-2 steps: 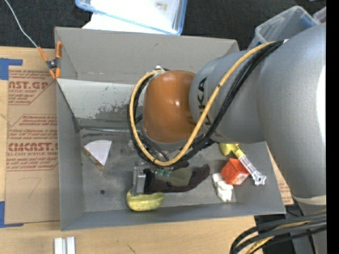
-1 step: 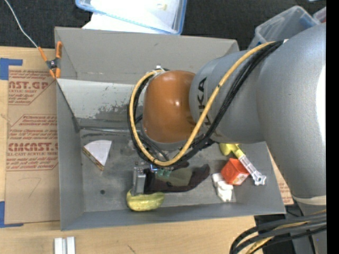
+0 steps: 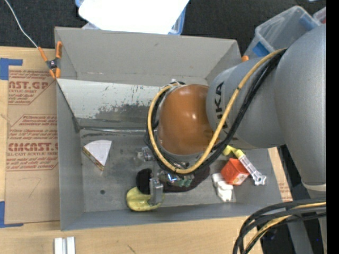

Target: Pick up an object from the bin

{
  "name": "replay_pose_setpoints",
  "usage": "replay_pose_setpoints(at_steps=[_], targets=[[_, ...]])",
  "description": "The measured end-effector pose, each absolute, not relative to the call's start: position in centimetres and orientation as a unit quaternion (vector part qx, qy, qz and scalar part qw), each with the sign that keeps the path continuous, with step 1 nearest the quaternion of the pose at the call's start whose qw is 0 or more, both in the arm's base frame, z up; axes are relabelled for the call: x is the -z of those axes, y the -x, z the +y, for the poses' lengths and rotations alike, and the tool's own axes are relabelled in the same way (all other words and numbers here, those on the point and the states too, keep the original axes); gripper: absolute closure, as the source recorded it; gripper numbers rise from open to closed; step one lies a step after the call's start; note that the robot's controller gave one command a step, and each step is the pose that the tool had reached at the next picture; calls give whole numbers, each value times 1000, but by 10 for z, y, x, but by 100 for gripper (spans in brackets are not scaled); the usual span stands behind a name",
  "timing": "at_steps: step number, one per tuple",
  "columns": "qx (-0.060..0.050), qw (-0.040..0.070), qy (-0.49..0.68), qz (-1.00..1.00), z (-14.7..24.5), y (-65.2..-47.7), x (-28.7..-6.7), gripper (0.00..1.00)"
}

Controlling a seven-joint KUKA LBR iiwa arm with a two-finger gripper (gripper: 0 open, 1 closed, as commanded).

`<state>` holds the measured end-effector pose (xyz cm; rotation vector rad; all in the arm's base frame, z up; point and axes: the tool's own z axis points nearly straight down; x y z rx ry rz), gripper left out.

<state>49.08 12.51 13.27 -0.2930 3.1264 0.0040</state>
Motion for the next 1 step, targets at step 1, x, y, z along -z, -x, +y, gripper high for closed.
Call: replay_pose_setpoints(at_steps=[1], targets=[[-2, -1, 65, 998, 101, -487, -85, 100]])
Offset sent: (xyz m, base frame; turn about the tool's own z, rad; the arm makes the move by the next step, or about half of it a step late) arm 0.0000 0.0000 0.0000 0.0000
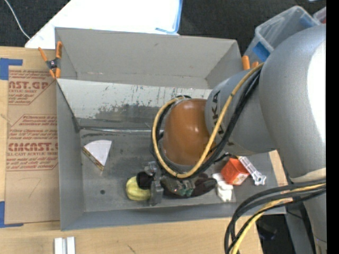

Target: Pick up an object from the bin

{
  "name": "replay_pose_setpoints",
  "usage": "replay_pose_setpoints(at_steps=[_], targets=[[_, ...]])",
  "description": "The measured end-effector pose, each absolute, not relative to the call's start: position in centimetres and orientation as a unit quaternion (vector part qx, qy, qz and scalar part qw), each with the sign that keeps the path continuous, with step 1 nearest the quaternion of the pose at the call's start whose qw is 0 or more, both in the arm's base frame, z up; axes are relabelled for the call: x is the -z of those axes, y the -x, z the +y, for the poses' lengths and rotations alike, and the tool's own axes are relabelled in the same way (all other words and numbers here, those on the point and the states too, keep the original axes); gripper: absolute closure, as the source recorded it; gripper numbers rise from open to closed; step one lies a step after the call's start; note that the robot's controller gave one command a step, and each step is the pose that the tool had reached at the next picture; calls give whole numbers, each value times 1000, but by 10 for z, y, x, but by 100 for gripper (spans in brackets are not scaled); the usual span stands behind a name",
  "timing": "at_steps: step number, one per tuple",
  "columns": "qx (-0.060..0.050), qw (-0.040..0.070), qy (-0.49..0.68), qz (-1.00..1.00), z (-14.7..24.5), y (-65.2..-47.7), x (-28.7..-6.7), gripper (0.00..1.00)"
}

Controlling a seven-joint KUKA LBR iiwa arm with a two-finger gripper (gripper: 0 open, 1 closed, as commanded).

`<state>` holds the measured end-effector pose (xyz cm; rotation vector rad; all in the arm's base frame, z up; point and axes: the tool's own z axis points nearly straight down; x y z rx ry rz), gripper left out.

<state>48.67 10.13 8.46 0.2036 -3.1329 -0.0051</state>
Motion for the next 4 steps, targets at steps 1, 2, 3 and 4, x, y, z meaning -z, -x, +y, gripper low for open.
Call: replay_pose_setpoints(at_steps=[1, 2, 3, 4], targets=[[2, 1, -65, -998, 101, -487, -85, 100], [2, 1, -65, -998, 101, -487, -85, 100], [1, 3, -79, -997, 92, -488, -156, 100], [3, 1, -58, -998, 81, -488, -74, 100]])
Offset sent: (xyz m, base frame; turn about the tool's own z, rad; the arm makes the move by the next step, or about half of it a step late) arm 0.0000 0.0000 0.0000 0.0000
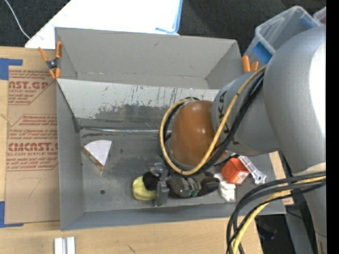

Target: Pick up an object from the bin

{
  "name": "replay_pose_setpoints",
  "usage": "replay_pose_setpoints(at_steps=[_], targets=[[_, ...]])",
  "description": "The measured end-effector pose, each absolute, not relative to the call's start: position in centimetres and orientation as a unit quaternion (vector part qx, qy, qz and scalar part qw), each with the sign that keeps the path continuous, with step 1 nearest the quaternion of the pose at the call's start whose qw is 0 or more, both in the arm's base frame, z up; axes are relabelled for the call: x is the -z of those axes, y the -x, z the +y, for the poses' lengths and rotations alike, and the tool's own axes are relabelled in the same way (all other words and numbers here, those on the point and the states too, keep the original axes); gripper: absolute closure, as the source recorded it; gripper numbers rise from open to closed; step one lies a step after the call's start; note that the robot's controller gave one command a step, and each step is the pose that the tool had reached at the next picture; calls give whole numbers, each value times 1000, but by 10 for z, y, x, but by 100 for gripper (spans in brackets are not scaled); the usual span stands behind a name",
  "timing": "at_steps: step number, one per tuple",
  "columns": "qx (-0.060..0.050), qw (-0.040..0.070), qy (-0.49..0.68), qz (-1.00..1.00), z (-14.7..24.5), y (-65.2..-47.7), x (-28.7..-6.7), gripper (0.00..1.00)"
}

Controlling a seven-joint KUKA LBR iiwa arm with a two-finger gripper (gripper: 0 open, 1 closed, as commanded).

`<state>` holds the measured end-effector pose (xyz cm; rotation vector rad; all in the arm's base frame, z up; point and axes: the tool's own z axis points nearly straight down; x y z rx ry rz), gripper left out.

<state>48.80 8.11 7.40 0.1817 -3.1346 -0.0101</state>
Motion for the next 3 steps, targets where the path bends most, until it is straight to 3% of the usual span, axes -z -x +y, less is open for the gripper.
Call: replay_pose_setpoints(at_steps=[1, 2, 3], targets=[[3, 1, -58, -998, 81, -488, -74, 100], [3, 4, -52, -999, 79, -486, -149, 100], [4, -2, -36, -999, 78, -495, -114, 100]])
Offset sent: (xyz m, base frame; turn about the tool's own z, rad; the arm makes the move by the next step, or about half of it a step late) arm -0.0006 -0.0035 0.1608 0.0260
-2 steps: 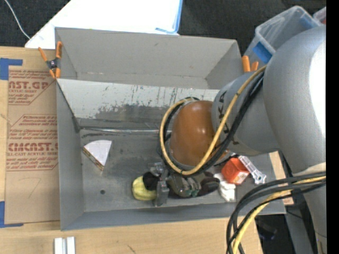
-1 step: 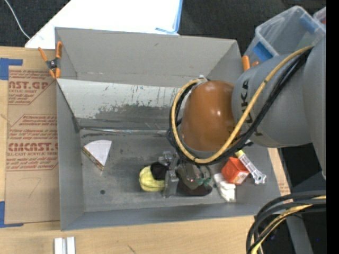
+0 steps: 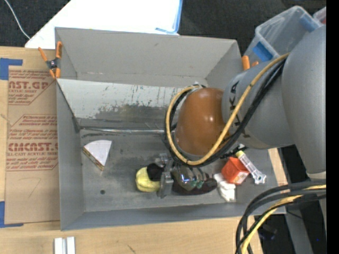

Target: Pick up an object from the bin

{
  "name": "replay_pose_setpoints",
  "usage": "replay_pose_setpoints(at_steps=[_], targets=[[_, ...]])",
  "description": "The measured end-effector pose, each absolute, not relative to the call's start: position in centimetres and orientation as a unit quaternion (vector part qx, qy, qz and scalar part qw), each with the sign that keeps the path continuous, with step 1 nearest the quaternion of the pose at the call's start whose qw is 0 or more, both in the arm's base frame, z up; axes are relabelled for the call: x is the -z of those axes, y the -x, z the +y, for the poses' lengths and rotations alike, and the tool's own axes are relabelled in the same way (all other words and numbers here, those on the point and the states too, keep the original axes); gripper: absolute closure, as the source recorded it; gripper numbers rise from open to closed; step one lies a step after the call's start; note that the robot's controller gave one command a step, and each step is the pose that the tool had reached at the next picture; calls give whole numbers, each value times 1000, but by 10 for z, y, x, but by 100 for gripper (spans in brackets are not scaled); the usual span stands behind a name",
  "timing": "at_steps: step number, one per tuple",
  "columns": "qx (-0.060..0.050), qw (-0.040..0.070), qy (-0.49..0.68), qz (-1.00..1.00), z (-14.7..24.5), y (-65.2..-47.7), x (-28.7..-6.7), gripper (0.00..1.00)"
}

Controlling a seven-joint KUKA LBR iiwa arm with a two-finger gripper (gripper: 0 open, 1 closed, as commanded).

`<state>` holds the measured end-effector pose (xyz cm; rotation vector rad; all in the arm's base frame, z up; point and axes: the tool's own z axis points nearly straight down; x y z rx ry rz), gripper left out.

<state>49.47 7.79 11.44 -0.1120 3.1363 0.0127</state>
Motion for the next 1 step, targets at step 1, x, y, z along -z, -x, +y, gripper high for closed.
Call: replay_pose_setpoints(at_steps=[1], targets=[[-3, -4, 46, 999, 78, -492, -175, 100]])
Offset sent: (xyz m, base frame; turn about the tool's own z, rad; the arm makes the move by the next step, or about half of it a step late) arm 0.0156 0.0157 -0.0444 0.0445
